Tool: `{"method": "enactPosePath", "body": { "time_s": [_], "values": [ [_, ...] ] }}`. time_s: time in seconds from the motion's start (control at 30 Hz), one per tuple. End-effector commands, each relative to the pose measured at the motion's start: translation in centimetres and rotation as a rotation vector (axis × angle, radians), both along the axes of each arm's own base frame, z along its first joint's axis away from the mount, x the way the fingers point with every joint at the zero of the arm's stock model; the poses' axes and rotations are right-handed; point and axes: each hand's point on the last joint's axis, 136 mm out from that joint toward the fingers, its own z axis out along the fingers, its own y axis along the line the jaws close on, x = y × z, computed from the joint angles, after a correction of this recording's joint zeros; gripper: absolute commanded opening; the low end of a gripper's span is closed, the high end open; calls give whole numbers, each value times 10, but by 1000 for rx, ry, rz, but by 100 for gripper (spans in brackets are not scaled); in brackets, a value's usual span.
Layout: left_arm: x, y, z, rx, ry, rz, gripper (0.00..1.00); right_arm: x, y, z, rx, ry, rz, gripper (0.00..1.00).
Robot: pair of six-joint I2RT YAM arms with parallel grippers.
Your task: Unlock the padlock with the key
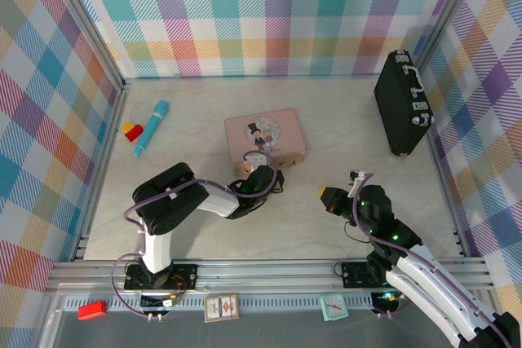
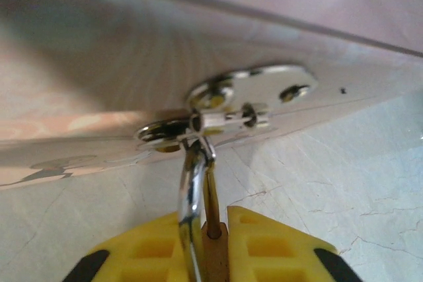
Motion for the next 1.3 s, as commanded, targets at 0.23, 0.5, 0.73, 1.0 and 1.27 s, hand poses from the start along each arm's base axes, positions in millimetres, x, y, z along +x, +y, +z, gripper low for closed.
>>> {"method": "enactPosePath", "body": {
  "time_s": [0.23,0.5,0.73,1.0,1.27],
  "values": [
    [-17,-2,20,41,66,-70,2,2,9,-10,26,106,1,0],
    [-29,-10,43,28,143,-153,0,1,23,-31,92,187,34,0],
    [-23,-19,45,-70,251,-172,0,0,24,-25,79,182,52,0],
    [-16,-29,53,-170,298,-170,0,-1,32,-32,160,227,54,0],
    [-8,-28,61,-241,328,-141,0,9,36,-20,238,257,8,0]
  ]
}}
